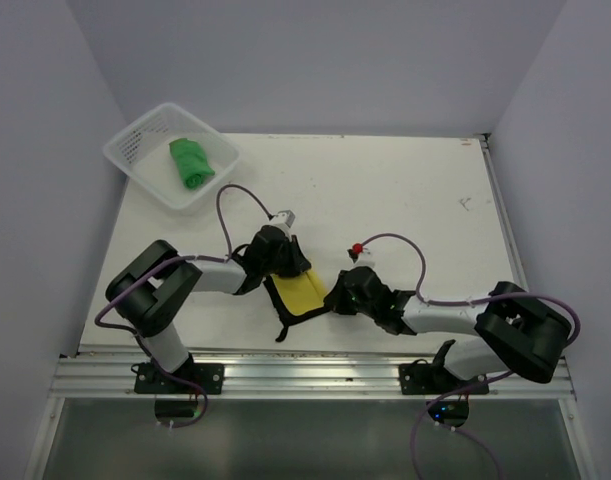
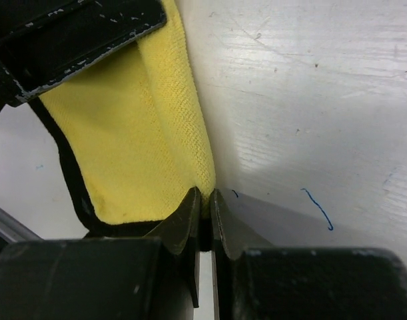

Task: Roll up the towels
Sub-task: Roll the towel

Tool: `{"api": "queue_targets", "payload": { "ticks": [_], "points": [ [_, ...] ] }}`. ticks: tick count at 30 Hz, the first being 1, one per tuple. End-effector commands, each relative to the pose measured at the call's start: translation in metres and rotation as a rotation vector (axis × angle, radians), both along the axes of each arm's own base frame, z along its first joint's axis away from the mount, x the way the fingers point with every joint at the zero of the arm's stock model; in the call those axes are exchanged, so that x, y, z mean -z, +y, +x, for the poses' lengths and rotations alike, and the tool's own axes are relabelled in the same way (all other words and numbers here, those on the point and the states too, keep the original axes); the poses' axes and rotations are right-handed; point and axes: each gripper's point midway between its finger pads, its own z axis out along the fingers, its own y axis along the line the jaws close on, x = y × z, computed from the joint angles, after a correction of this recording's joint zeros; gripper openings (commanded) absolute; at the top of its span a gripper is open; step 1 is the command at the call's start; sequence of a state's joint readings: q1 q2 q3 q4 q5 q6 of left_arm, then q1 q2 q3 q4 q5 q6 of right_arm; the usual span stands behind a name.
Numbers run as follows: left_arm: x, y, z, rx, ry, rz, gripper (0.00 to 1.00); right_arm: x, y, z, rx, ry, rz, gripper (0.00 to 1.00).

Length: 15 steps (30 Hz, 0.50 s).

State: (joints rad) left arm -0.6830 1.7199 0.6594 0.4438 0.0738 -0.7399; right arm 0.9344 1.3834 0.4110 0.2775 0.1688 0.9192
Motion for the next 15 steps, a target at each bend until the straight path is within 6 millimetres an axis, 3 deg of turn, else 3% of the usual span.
{"api": "queue_targets", "payload": {
  "ticks": [1, 8, 15],
  "points": [
    [-0.004, 0.017, 0.007, -0.043, 0.006, 0.098, 0.18, 0.005, -0.022, 0.002, 0.014, -0.036, -0.144, 0.00],
    [-0.039, 0.009, 0.018, -0.038, -0.046, 0.068, 0.23, 0.003, -0.015, 0.001, -0.019, -0.050, -0.176, 0.00],
    [-0.059, 0.004, 0.026, -0.022, -0.070, 0.077, 0.29, 0.008, -0.015, -0.002, -0.025, -0.070, -0.220, 0.00]
  ]
}}
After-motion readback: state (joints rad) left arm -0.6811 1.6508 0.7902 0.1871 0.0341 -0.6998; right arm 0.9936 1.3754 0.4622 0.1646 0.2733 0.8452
